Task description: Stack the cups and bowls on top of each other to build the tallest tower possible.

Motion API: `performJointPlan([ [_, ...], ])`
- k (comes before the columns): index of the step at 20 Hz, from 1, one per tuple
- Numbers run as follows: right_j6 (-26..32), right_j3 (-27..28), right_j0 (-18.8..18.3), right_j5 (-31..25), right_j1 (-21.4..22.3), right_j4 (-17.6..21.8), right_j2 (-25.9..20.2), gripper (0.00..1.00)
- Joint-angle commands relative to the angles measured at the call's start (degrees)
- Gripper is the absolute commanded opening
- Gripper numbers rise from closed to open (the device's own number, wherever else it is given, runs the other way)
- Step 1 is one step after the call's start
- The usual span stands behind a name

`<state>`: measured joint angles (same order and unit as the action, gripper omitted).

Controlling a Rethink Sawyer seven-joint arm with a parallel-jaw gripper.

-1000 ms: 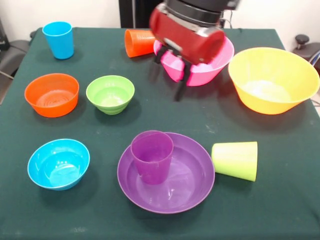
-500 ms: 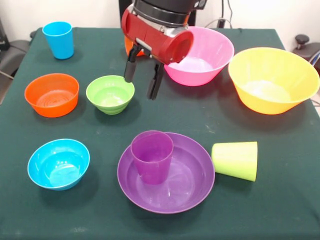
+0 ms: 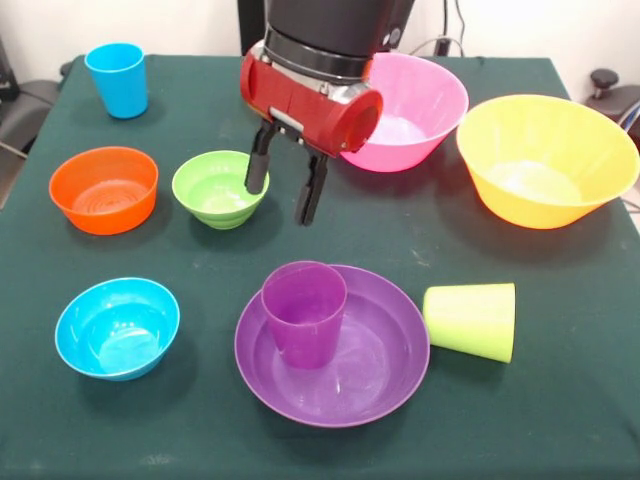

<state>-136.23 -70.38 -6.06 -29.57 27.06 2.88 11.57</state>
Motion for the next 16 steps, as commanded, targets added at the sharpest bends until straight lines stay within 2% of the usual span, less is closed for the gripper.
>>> performJointPlan([
  [1,11.9,-5.1,-2.0,2.8,-2.1,7.0,-10.4,1.0],
  [16,11.8,-7.5,-6.5,3.4,-0.7,12.6,-15.1,1.0],
])
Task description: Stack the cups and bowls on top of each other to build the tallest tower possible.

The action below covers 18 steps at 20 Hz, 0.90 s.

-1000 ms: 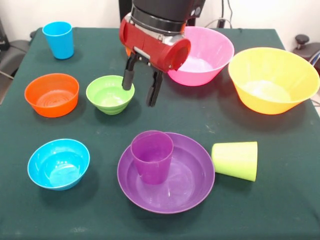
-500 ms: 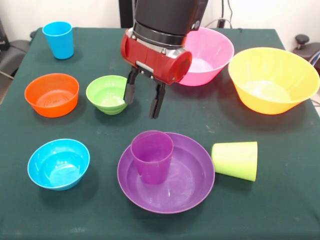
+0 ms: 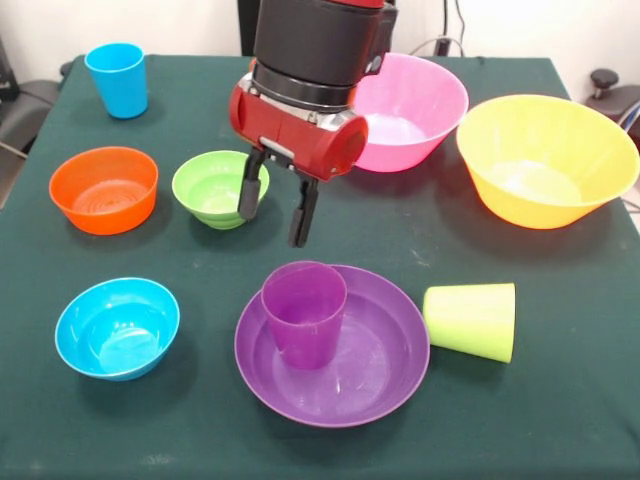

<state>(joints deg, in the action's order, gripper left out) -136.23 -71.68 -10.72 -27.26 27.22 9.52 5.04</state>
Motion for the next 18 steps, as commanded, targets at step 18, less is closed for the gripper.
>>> performJointPlan([
  [18,10.1,-10.3,-3.7,-0.8,2.6,8.7,-10.7,1.0],
])
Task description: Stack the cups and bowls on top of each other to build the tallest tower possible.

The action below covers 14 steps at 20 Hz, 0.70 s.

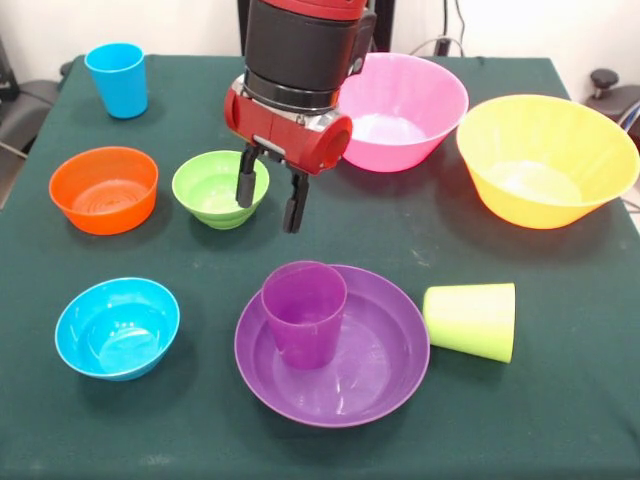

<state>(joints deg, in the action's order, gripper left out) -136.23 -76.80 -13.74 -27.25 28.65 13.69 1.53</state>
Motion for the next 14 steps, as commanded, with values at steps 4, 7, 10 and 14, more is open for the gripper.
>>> performJointPlan([
  [4,10.4,-6.3,-1.1,-2.1,2.7,4.6,-7.5,1.0],
  [7,10.4,-6.7,-1.7,-1.4,2.6,5.2,-8.0,1.0],
  [10,10.6,-6.6,-2.4,-0.2,1.8,6.0,-8.5,1.0],
  [14,10.8,-7.0,-3.5,1.2,1.2,7.4,-9.0,1.0],
])
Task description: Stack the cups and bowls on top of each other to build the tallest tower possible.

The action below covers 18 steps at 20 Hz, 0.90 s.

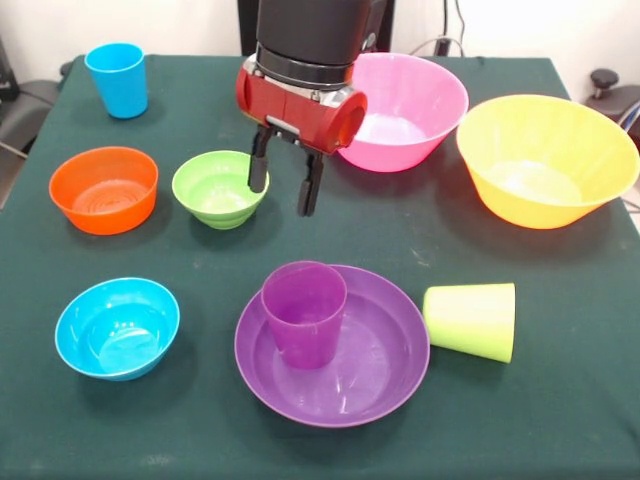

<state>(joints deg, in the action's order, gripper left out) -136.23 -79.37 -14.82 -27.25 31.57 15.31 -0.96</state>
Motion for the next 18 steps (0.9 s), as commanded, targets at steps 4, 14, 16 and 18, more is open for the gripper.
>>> performJointPlan([
  [4,11.4,-5.0,-3.8,1.7,-1.7,7.1,-7.3,1.0],
  [14,10.6,-5.5,-6.3,2.6,-2.2,9.9,-9.5,1.0],
  [16,9.6,-4.9,-6.2,3.6,-3.4,10.5,-9.6,1.0],
  [18,8.3,-4.2,-5.8,4.6,-4.4,11.1,-9.5,1.0],
])
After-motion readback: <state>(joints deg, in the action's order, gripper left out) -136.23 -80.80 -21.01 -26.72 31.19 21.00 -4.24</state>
